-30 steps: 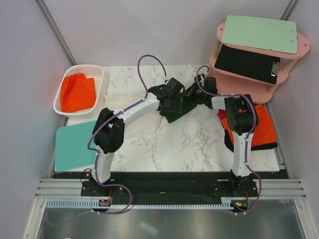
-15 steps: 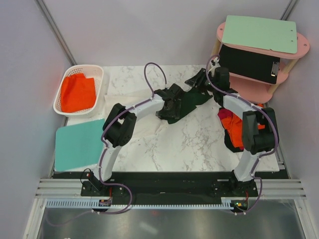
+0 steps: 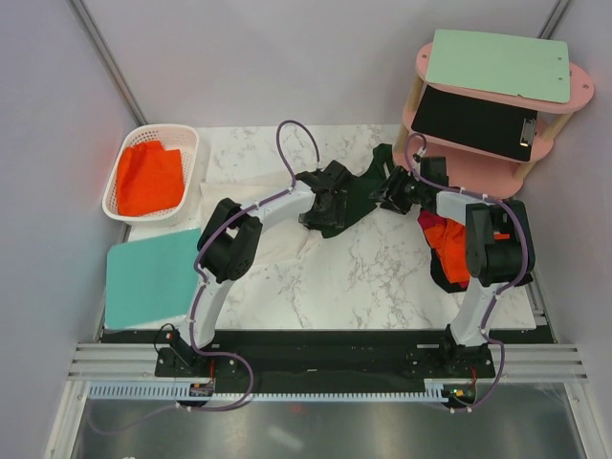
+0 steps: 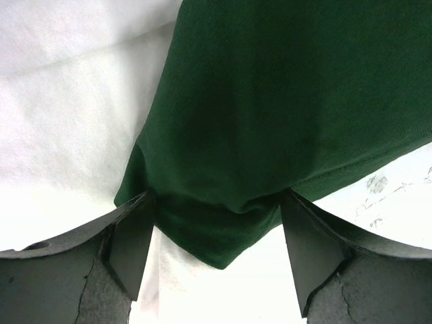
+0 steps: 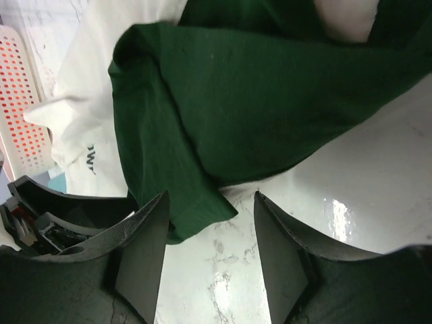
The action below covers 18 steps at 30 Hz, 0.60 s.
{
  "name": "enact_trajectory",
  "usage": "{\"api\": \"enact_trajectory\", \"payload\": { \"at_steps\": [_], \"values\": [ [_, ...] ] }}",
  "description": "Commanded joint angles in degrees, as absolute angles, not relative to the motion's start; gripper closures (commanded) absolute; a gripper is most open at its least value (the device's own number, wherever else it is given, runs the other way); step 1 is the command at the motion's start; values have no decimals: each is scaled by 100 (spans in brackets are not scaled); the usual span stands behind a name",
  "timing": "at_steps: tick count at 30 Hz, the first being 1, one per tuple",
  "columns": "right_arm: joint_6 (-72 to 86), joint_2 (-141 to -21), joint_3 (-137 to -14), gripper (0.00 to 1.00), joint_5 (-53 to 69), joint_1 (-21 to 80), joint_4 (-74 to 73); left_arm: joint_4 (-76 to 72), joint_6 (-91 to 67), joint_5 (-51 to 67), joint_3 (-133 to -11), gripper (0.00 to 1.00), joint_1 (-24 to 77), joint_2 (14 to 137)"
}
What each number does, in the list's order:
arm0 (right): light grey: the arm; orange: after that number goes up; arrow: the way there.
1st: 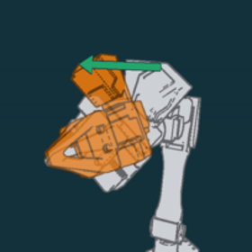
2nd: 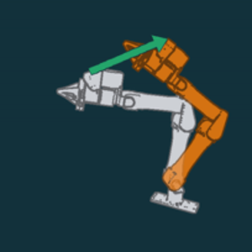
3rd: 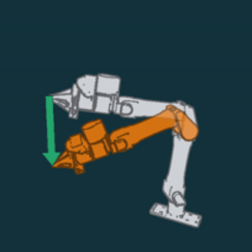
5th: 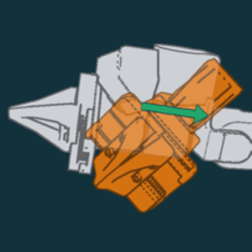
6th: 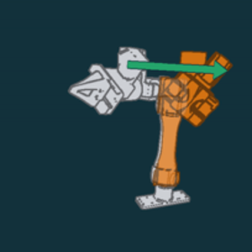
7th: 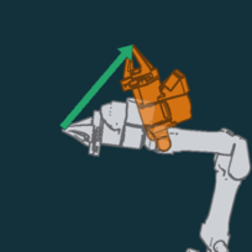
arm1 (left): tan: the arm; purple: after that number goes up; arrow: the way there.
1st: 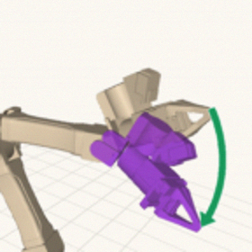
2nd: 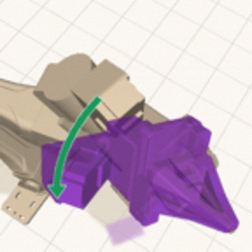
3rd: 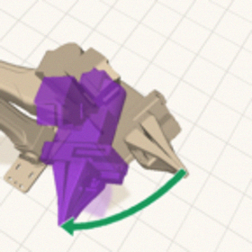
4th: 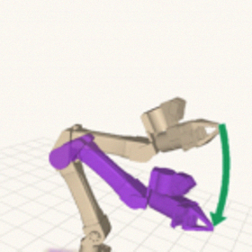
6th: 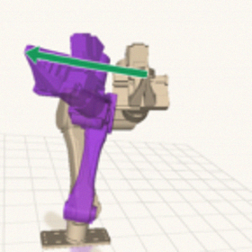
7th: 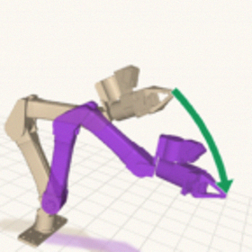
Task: Fold and stack the t-shirts
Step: Fold the tshirt
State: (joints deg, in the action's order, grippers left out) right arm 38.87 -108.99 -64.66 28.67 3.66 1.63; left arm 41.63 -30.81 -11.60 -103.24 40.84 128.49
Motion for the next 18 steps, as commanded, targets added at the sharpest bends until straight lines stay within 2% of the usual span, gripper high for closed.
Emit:
{"api": "enact_trajectory", "payload": {
  "at_steps": [1, 5, 14, 18],
  "values": [
    [3657, -10819, -6381, 40, 3094, 404, 114, 4210, -3111, -1142, -10398, 20, 4025, 12937],
    [3674, -10916, -6346, 41, 3138, 413, 140, 4210, -3120, -1125, -10380, 20, 4025, 12981],
    [3841, -11065, -6240, 60, 3480, 422, 579, 4210, -3164, -1090, -10345, 20, 4025, 13096],
    [3946, -11083, -6109, 63, 3507, 422, 887, 4201, -3173, -1125, -10301, 20, 4025, 13096]
  ]
}}
